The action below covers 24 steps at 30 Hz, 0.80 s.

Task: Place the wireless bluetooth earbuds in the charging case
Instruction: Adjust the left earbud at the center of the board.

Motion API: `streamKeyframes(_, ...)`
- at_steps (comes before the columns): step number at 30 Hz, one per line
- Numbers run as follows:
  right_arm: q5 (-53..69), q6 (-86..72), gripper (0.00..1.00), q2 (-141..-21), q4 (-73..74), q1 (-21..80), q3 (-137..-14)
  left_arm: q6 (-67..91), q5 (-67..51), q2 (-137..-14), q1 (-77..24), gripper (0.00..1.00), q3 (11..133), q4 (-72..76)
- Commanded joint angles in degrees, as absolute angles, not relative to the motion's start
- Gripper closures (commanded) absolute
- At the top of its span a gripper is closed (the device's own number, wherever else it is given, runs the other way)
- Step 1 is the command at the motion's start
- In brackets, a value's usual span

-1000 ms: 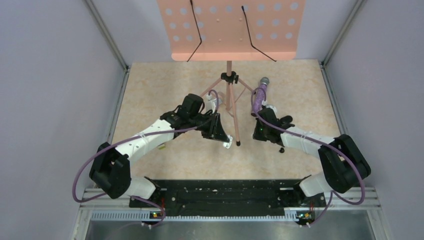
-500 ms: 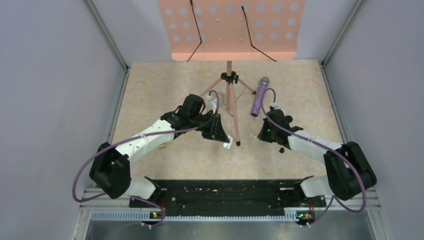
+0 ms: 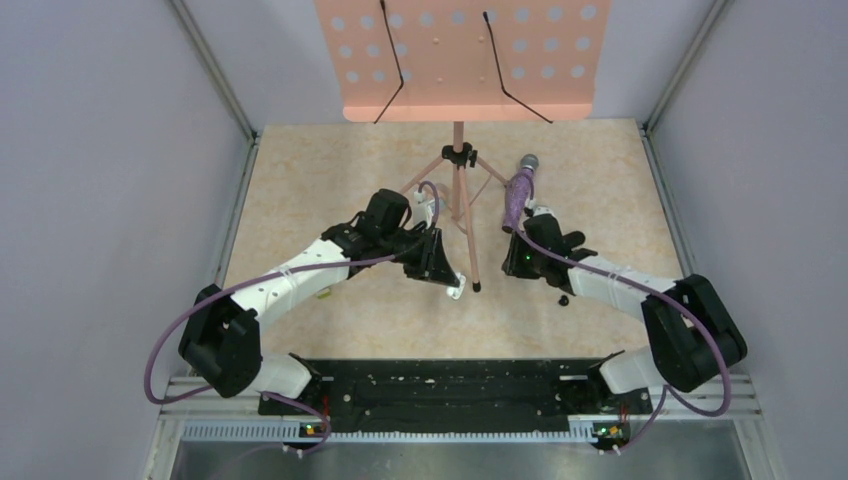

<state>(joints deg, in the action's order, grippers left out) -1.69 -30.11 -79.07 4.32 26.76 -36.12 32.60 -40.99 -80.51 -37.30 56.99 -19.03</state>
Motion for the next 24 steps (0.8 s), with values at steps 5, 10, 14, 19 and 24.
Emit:
streamKeyframes(5, -4.17, -27.80, 0.71, -83.47, 2.48, 28.05, -40.19, 31.45, -40.77, -80.25, -37.79, 1.00, 59.32, -19.09)
streamKeyframes(10, -4.47, -27.31, 0.73, -85.80, 2.14, 28.09, -40.57, 31.40, -40.71, -80.30, -37.88, 1.00, 59.61, -19.08)
streamKeyframes(14, -4.19, -27.22, 0.77, -86.89, 2.20, 28.12, -40.72, 31.38, -40.73, -80.42, -37.95, 1.00, 59.57, -19.20)
streamKeyframes(19, -3.77, -28.02, 0.88, -86.42, 1.95, 28.13, -40.18, 31.29, -40.69, -80.29, -37.97, 1.00, 59.49, -19.29)
streamKeyframes(24, -2.35, -29.09, 1.00, -85.48, 1.90, 28.15, -39.95, 31.11, -40.43, -80.33, -38.01, 1.00, 59.42, -19.50)
